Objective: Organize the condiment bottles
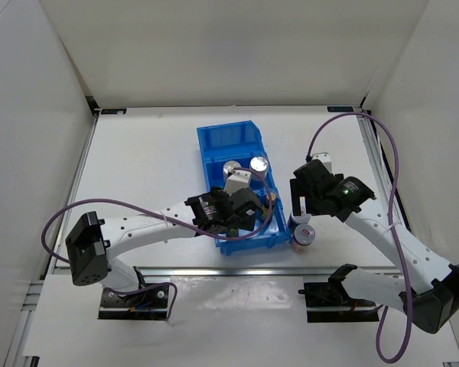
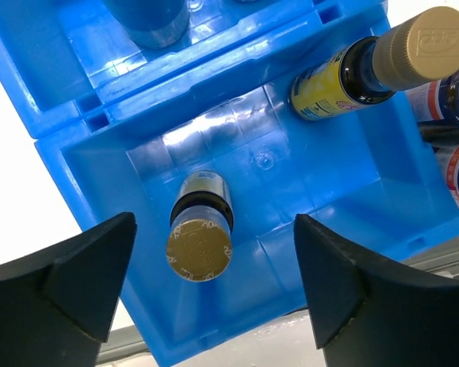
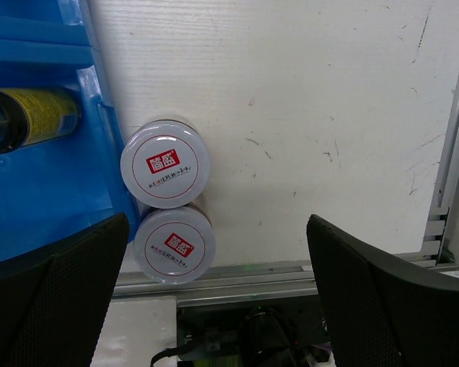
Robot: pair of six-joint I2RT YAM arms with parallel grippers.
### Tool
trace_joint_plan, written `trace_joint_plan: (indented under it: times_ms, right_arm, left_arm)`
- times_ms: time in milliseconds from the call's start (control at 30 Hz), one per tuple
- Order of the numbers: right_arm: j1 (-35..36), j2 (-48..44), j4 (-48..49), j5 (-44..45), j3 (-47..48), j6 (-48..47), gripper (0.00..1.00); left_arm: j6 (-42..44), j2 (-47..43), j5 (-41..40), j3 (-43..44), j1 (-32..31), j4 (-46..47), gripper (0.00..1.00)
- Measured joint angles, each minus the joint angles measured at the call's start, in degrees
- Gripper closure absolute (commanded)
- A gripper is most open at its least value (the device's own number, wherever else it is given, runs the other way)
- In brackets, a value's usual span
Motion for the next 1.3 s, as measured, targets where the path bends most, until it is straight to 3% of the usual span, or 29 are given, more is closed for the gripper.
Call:
trace_joint_plan:
  times_ms: [267,633,1067,1300]
  right_arm:
    - [0.0,3.74,0.0,-0.83,0.0,-0.09,0.0]
    - [-3.63,8.79,0.17,-9.2,0.11,0.5,0.0]
    - [-9.29,15.21,5.35,-17.27,0.04,2.64,0.0]
    - [-12.41,19.78,9.49,-21.16,-1.55,2.8,0.05]
  left_arm:
    - [0.94,-3.17,-0.26,-0.11,0.0,-0.11,0.0]
    - [8.37,-20.52,-7.28,3.28,1.05,-1.9,0.0]
    - [17.99,-33.62,-12.44,0.83,13.07,-5.97,0.0]
    - [22.23,-37.59,-13.29,-2.6,18.97,-6.4,0.0]
